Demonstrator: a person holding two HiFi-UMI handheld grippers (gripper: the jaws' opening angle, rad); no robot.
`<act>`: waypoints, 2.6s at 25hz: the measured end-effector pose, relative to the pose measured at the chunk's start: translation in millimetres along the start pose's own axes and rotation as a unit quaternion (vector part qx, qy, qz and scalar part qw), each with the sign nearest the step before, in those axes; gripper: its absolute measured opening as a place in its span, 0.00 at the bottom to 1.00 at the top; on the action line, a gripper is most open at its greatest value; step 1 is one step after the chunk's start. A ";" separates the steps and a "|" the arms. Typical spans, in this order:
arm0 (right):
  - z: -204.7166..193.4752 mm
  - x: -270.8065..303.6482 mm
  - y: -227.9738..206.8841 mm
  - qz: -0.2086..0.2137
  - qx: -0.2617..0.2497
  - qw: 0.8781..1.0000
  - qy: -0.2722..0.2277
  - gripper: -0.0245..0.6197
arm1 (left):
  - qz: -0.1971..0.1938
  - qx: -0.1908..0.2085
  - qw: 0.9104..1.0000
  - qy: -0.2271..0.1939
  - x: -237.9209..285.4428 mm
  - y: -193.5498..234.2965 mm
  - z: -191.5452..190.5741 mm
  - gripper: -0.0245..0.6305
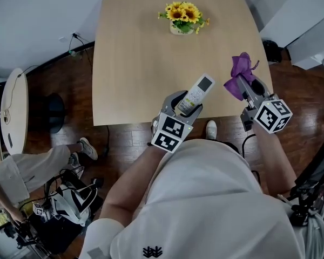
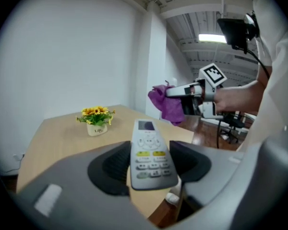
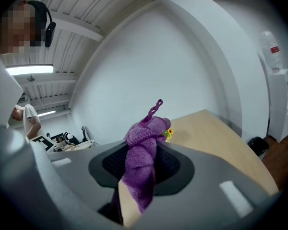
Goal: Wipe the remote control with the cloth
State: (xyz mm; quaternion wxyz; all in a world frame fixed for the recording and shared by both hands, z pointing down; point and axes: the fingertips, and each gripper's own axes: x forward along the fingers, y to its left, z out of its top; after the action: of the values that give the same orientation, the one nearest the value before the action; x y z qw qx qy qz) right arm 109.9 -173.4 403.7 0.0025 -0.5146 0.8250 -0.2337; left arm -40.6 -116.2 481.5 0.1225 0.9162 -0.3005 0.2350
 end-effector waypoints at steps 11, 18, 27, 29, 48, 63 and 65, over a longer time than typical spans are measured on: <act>-50.7 -9.0 4.2 0.042 0.004 0.997 0.064 0.24 | 0.159 -0.133 0.978 0.022 26.4 80.0 -52.7 0.45; -71.8 -23.4 1.9 0.060 0.004 0.994 0.093 0.24 | 0.250 -0.200 0.946 0.043 38.6 118.5 -97.4 0.45; -56.5 -42.4 -37.8 0.062 -0.009 0.992 0.110 0.24 | 0.296 -0.247 0.919 0.088 75.5 128.0 -131.6 0.45; -51.5 -44.0 -45.5 0.060 -0.011 0.992 0.111 0.24 | 0.300 -0.252 0.915 0.097 78.7 128.2 -139.2 0.45; -48.8 -38.4 -64.3 0.078 -0.018 0.990 0.120 0.24 | 0.289 -0.267 0.908 0.143 79.9 129.0 -158.4 0.52; -54.8 -53.9 -75.5 0.097 -0.015 0.989 0.107 0.24 | 0.241 -0.151 0.958 0.038 -18.1 28.3 -30.6 0.52; -60.3 -57.3 -79.1 0.090 -0.015 0.990 0.105 0.24 | 0.233 -0.139 0.962 0.018 -27.6 17.1 -14.3 0.51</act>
State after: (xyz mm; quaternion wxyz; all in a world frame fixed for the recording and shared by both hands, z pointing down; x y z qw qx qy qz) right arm 189.2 -130.1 474.5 -0.0709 -0.4105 0.8673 -0.2724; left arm -75.7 -110.9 481.4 0.1959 0.7905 -0.5330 0.2294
